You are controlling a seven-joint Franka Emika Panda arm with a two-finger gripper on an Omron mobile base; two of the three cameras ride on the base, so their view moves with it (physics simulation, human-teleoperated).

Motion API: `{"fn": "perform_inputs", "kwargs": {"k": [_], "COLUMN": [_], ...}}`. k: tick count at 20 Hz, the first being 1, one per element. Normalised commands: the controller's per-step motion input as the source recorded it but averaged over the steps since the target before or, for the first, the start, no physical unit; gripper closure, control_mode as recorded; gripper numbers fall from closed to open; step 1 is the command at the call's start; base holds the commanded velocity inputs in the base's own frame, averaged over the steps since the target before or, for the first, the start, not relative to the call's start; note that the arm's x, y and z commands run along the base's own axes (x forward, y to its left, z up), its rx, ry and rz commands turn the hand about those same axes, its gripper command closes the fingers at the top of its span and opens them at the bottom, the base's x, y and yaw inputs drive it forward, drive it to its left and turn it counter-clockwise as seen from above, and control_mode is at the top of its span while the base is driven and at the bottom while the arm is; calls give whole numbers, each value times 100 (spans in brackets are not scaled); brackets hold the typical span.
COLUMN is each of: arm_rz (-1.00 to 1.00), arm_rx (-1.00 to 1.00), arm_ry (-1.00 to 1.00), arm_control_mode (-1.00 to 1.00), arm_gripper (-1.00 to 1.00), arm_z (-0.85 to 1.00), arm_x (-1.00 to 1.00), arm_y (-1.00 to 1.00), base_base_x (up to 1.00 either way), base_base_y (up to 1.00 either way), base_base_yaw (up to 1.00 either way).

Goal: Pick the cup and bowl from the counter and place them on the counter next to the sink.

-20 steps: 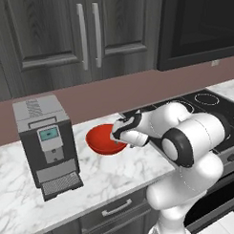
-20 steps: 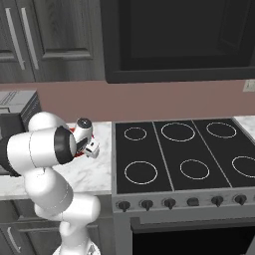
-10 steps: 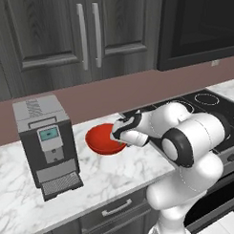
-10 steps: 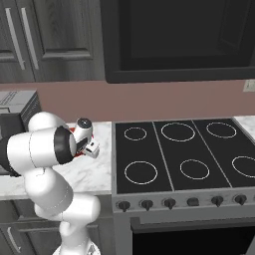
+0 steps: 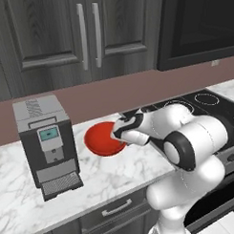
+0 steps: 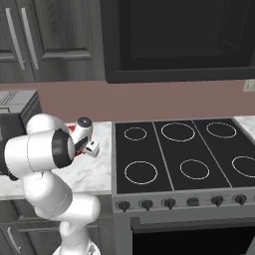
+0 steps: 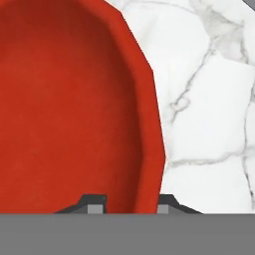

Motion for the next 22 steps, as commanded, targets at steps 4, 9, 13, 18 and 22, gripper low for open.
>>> {"fn": "perform_inputs", "kwargs": {"k": [4, 9, 13, 18, 22], "arm_rz": [-2, -10, -10, -6, -5], "arm_rx": [1, 4, 5, 2, 0], "arm_ry": [0, 0, 0, 0, 0], "arm_control_mode": [-100, -100, -100, -100, -100], "arm_gripper": [100, 100, 100, 100, 100], "arm_z": [18, 2, 16, 43, 57], "arm_x": [-32, -33, -33, -47, -50], "arm_y": [-24, -40, -33, -12, -6], "base_base_x": [0, 0, 0, 0, 0], "base_base_y": [0, 0, 0, 0, 0], "base_base_yaw": [0, 0, 0, 0, 0]}}
